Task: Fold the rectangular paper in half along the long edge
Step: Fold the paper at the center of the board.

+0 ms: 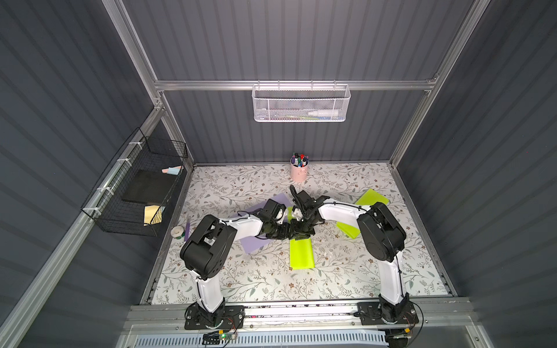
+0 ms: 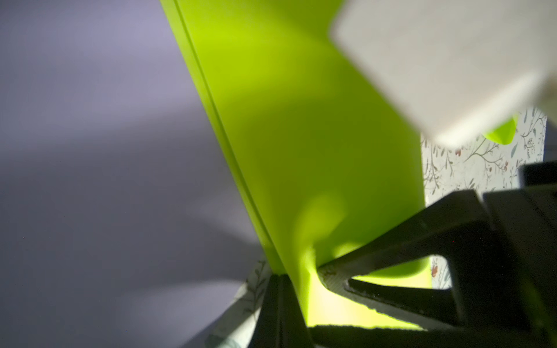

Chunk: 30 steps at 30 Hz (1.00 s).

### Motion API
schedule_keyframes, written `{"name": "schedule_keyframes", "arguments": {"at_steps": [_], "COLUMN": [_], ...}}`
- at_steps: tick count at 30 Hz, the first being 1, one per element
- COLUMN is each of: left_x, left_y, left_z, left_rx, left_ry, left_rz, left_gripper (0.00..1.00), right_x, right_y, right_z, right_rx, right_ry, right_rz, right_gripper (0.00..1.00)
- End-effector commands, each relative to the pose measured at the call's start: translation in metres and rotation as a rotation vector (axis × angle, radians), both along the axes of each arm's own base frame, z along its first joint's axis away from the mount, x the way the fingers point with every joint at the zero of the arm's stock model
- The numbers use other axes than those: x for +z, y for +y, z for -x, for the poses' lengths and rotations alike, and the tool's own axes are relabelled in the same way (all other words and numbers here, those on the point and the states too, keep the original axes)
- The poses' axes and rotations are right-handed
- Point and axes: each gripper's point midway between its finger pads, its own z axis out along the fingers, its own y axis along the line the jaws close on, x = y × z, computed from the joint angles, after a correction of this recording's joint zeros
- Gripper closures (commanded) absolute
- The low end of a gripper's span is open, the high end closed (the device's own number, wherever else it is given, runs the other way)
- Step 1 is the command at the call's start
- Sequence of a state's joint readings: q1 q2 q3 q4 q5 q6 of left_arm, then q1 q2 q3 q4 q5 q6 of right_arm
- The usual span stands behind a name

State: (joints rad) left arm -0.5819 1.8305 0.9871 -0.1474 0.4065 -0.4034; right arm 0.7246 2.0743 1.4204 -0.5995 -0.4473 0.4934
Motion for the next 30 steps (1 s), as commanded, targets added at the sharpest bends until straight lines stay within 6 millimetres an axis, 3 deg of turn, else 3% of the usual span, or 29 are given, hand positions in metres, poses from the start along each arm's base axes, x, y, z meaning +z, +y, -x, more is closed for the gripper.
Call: {"name": "schedule_keyframes", "arguments": {"at_steps": [1, 3, 5, 21, 30], "left_x": [-0.036, -0.035, -0.036, -0.034, 0.015], "left_y": [0.025, 0.025, 0.025, 0.025, 0.014], "left_z": [0.029, 0.029, 0.029, 0.028, 0.000], "left_rx": [0.013, 0.013, 0.010, 0.013, 0.035], "left_ry": [0.119, 0.119, 0.119, 0.117, -0.028], "left_rz": [-0.127, -0.128, -0.129, -0.134, -0.077], "left_gripper": [1.00, 1.00, 1.00, 0.99, 0.88], "right_x": [-0.014, -0.015, -0.016, -0.018, -0.022], "right_y": [-0.008, -0.009, -0.010, -0.014, -0.019], "right_z": [0.003, 0.003, 0.004, 0.008, 0.012], "right_rx": [-0.005, -0.007, -0.007, 0.002, -0.008], "right_ry": [0.010, 0.015, 0.019, 0.022, 0.048], "right_rz": [0.058, 0.060, 0.064, 0.054, 0.022], "right_gripper": [0.73, 0.85, 0.92, 0.97, 0.98]}}
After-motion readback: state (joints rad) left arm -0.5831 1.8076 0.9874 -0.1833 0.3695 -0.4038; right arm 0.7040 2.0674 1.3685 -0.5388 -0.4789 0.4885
